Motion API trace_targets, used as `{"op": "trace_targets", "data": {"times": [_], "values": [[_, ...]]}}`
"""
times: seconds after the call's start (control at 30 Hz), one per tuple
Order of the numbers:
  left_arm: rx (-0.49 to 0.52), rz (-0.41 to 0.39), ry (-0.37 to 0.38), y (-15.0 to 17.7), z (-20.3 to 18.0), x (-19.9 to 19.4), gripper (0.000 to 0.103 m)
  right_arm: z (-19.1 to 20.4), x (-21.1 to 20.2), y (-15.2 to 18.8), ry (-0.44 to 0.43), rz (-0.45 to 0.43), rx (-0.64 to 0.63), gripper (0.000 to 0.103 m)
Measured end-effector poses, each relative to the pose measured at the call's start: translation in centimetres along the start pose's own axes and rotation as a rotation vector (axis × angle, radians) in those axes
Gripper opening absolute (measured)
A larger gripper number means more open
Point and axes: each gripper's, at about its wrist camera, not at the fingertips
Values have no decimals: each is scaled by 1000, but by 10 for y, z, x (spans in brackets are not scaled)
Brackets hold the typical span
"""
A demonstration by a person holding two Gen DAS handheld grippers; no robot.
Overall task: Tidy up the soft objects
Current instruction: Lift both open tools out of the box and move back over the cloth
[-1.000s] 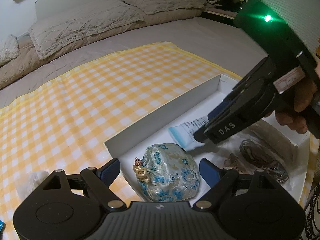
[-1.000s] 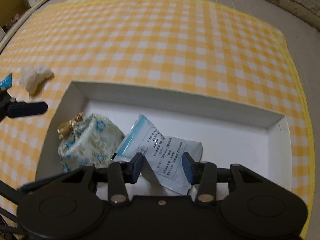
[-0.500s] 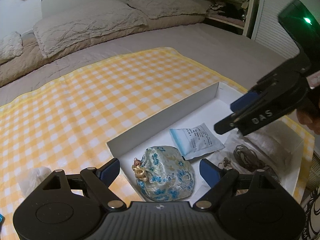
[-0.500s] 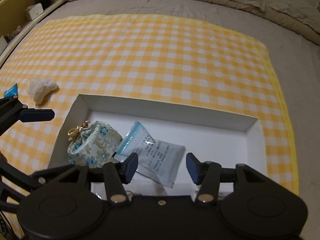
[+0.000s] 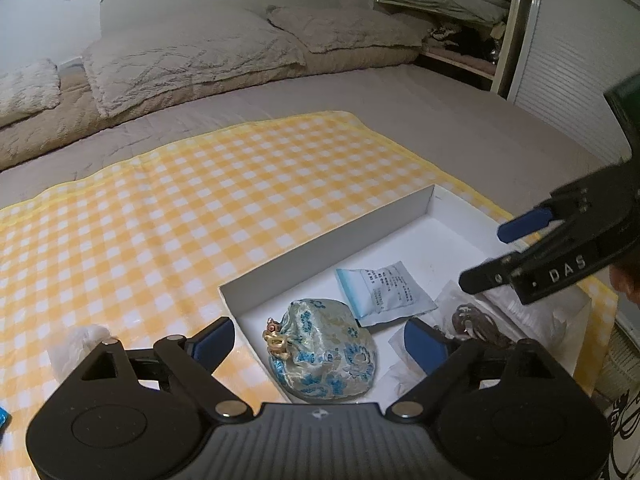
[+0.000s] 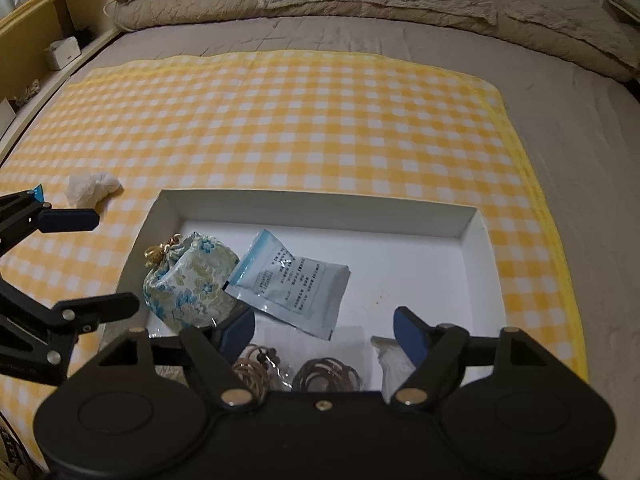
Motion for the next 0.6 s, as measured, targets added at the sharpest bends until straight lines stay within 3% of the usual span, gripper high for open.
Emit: {"op": "trace_targets", "data": {"times": [0.13,0.33,0.6], "values": [[-25,-7,-9,2,3,-6,96,-2,-4,9,6,-6,-1,84],[-72,-12,-24,4,12,-13,102,-5,-9,19,25,-53,-13,102],[-140,-33,-53,10,26,-21,103,-8,-14,24,25,-109,3,103]]}}
Point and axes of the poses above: each gripper's, at about its wrist camera, not at the fingertips, and x roughly the way its jaws point, z to its left, y to its underside
